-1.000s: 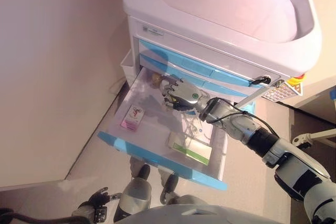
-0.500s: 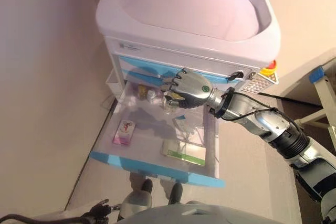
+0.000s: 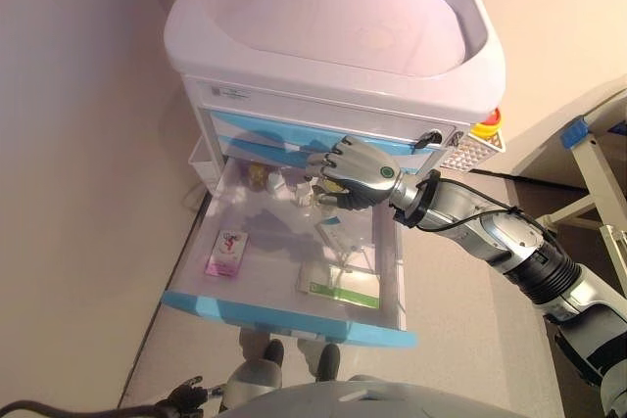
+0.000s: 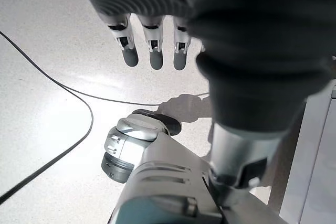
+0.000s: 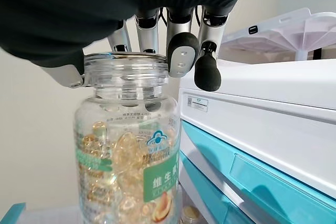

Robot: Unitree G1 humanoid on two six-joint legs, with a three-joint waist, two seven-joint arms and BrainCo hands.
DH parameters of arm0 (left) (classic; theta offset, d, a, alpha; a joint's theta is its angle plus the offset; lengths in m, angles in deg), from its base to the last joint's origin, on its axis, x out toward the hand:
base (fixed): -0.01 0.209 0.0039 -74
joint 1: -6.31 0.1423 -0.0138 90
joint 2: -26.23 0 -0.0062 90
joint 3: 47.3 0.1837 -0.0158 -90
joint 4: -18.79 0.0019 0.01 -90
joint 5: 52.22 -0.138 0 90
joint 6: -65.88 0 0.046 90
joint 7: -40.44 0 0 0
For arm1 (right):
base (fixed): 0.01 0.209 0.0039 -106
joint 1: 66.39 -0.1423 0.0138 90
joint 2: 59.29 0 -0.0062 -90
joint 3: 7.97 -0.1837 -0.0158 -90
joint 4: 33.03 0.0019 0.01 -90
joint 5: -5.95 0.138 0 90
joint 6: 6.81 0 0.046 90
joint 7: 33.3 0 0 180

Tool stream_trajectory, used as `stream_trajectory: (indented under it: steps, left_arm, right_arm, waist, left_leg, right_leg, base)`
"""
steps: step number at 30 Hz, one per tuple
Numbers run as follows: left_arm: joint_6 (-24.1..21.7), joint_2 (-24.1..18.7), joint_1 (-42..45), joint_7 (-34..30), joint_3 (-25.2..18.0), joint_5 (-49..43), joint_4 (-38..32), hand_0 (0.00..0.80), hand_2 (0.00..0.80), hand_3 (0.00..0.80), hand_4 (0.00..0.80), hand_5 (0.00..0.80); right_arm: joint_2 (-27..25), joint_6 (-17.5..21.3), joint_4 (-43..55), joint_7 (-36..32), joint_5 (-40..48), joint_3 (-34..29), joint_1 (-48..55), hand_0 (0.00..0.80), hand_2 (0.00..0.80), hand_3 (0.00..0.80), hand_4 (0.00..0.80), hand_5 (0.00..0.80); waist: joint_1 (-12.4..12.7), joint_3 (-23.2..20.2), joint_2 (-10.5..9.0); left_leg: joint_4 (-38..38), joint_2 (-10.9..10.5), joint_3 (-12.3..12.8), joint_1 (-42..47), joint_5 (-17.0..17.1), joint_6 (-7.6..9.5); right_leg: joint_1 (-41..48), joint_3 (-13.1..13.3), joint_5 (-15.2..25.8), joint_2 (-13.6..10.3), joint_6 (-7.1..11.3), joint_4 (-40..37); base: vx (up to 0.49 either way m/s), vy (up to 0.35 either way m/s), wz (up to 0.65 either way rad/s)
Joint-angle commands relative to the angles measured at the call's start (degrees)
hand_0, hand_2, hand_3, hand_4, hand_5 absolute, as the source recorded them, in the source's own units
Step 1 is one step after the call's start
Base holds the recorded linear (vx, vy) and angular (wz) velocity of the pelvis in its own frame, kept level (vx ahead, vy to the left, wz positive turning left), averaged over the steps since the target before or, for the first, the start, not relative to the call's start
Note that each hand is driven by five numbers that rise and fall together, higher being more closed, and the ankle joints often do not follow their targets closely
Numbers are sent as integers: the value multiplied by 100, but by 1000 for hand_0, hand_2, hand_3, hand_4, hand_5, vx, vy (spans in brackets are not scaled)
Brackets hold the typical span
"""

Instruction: Open the drawer and pick up the medicine

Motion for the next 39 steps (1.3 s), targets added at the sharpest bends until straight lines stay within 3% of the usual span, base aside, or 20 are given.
stream_trajectory:
  steps: [1, 7, 22, 39]
  left_arm:
    - [87, 41, -37, 31, -89, 58, 366, 0, 0, 0, 0, 0]
    - [52, 61, -6, 38, -130, 51, 395, 0, 0, 0, 0, 0]
    - [11, 95, 1, 65, -167, 28, 433, 0, 0, 0, 0, 0]
    - [143, -10, 37, 101, -164, -69, 398, 0, 0, 0, 0, 0]
  right_arm:
    - [-89, -52, 362, 51, 436, -365, -335, 737, 737, 737, 737, 737]
    - [-172, -163, 517, 26, 597, -535, -358, 800, 800, 800, 800, 800]
    - [-463, -503, 806, 212, 807, -1113, -716, 800, 800, 800, 800, 800]
    - [-1152, -1109, -77, 656, 1271, -1222, -1868, 800, 800, 800, 800, 800]
  waist:
    - [56, -132, 40]
    - [34, -175, 52]
    - [-65, -292, 62]
    - [11, -359, 5]
  left_leg:
    - [-116, -299, -60, -62, -359, 218]
    - [-121, -300, -31, -33, -370, 224]
    - [-150, -289, 58, 59, -401, 221]
    - [-139, -308, 12, 127, -409, 209]
  right_leg:
    - [209, -7, -535, -135, 509, 568]
    - [225, 6, -544, -129, 506, 567]
    - [268, 71, -544, -102, 497, 536]
    - [347, -1, -561, -106, 487, 535]
  base:
    - [0, 0, 0]
    - [6, 4, -2]
    - [5, -1, -2]
    - [4, 0, 1]
